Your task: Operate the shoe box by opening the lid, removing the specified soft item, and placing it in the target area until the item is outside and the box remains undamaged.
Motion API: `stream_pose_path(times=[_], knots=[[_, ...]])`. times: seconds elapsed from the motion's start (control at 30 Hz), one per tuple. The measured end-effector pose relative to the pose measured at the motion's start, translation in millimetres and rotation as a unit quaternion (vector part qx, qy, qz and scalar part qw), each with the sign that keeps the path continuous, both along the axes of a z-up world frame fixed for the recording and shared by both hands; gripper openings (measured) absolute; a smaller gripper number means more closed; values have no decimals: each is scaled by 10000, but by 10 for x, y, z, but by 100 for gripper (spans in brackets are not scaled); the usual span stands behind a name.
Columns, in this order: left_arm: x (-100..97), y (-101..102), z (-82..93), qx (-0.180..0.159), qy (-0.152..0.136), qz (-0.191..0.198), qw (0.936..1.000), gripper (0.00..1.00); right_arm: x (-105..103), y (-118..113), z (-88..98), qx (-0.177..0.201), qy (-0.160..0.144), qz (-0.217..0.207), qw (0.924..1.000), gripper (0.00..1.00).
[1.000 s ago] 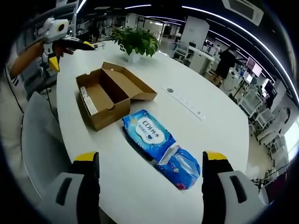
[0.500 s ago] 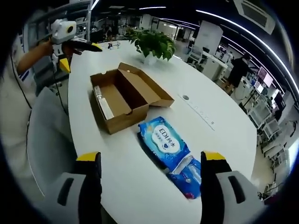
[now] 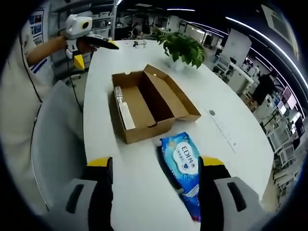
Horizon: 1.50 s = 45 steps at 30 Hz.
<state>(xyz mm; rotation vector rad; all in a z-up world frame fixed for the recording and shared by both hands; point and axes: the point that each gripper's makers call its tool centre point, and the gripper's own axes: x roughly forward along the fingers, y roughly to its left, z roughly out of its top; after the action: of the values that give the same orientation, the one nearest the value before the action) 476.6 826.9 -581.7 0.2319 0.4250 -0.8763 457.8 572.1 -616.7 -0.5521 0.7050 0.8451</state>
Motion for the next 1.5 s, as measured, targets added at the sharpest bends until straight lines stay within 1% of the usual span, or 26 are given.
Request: stream_pose_path(times=[0.1, 0.3, 0.4, 0.47, 0.57, 0.87, 1.0, 1.27, 1.37, 1.5], knots=[[-28, 55, -4, 34, -23, 17, 10000, 100, 30, 104, -43, 7, 62, 178, 9998, 60], [-87, 135, 0, -9, -24, 106, 9999, 100, 123, 294, -136, 18, 171, 528, 9985, 57], [-118, 184, -33, 38, -5, 154, 9999, 100, 165, 403, -181, 19, 195, 776, 9968, 54], [-138, 219, -58, 61, 15, 188, 9998, 100, 186, 450, -207, 16, 239, 847, 9961, 53], [-160, 269, -99, 74, 53, 249, 9996, 100, 222, 542, -264, 3, 292, 1066, 9939, 52], [-215, 351, -169, 134, 148, 356, 9992, 100, 366, 778, -404, 82, 447, 1376, 9894, 46], [-231, 382, -197, 157, 208, 369, 9990, 100, 398, 879, -520, 52, 597, 1515, 9866, 46], [-228, 453, -177, 50, 233, 388, 9990, 100, 446, 1056, -728, 15, 879, 1727, 9810, 45], [-207, 476, -144, -69, 189, 410, 9990, 100, 471, 1085, -787, -27, 931, 1760, 9800, 44], [-191, 497, -128, -125, 148, 422, 9989, 100, 511, 1143, -884, -34, 1045, 1770, 9786, 44]])
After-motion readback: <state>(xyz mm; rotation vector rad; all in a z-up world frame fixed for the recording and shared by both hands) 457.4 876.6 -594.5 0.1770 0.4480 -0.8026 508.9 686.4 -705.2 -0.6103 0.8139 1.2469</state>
